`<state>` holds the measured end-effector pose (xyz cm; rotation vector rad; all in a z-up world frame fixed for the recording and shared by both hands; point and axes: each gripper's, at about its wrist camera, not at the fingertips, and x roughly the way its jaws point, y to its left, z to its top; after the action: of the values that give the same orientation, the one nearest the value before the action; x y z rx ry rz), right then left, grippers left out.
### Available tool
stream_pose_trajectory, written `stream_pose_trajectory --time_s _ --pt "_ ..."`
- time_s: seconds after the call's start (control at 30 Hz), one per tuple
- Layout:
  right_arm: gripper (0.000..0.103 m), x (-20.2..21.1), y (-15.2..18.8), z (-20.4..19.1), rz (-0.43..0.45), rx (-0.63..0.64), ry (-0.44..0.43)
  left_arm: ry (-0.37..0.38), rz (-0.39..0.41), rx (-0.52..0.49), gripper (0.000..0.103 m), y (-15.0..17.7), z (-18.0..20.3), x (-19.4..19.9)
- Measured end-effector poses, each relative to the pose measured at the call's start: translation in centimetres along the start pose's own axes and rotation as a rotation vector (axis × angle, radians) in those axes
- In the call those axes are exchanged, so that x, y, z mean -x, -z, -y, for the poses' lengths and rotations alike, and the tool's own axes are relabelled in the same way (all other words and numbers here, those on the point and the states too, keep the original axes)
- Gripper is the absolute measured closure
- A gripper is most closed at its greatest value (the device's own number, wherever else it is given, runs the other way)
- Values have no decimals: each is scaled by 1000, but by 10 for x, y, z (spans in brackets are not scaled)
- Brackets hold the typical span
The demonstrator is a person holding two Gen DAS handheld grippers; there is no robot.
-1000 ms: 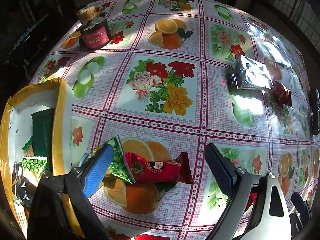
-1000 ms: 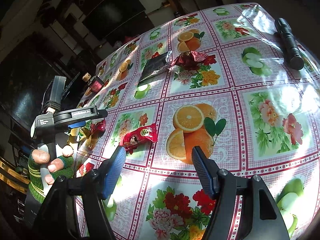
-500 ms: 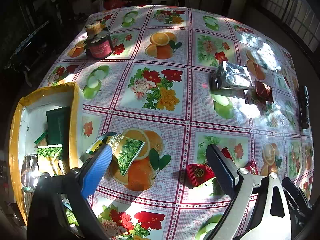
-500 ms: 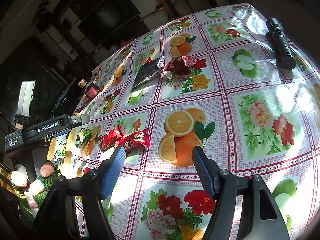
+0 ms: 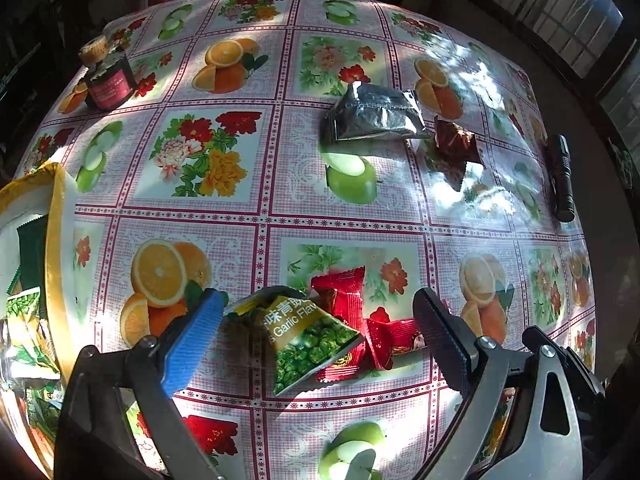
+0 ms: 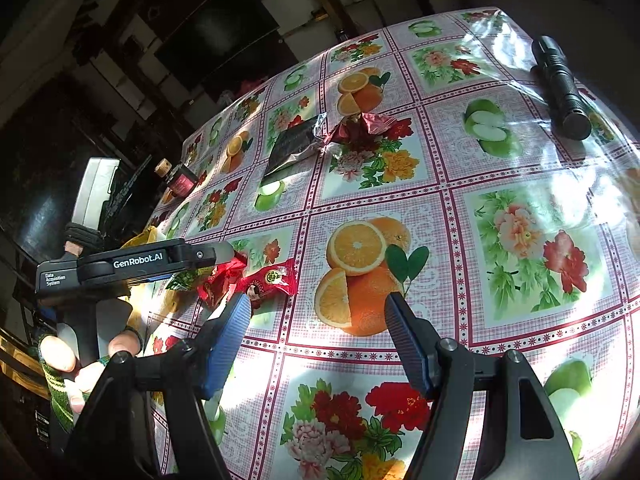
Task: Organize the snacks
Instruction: 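Grasp the green garlic chip bag with the left tool while the right tool grasps a red candy bar, then lift both held snacks and carry them over the white tray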
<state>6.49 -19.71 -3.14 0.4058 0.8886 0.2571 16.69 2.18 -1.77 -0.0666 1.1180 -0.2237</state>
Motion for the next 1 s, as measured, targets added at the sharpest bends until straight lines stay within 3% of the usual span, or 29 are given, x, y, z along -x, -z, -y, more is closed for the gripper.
stream_pose_trajectory --time_s 0.13,0.2,0.37,0.47,0.5,0.53,0.63,0.77,0.83,0.9,0.97,1.0 --pt "33 -13 2 -8 -36 37 -6 15 -3 44 7 -5 -31 12" --pt "33 -24 3 -21 -53 90 -29 -15 -7 22 7 -1 -37 13" --pt "34 -51 2 -66 -68 436 39 -41 -14 -125 7 29 -26 15" --pt "34 -71 -5 -73 -111 547 81 -57 -19 -168 7 37 -14 10" --pt "42 -78 -8 -72 -131 562 73 -60 -26 -166 7 36 -11 6" --pt "60 -83 -10 -71 -148 568 70 -65 -35 -160 7 35 -9 2" --pt "83 -85 -10 -70 -163 580 93 -80 -63 -136 7 32 -5 -13" --pt "84 -73 1 -63 -153 558 110 -98 -89 -118 8 31 -3 -31" --pt "85 -63 4 -56 -141 506 104 -92 -66 -119 12 32 -1 -29" --pt "85 -51 5 -45 -125 414 58 -87 -47 -125 41 33 3 -22" --pt "85 -36 7 -34 -98 316 -18 -84 -51 -129 62 35 7 -16" --pt "85 -29 9 -31 -84 278 -49 -83 -51 -126 64 37 7 -14"
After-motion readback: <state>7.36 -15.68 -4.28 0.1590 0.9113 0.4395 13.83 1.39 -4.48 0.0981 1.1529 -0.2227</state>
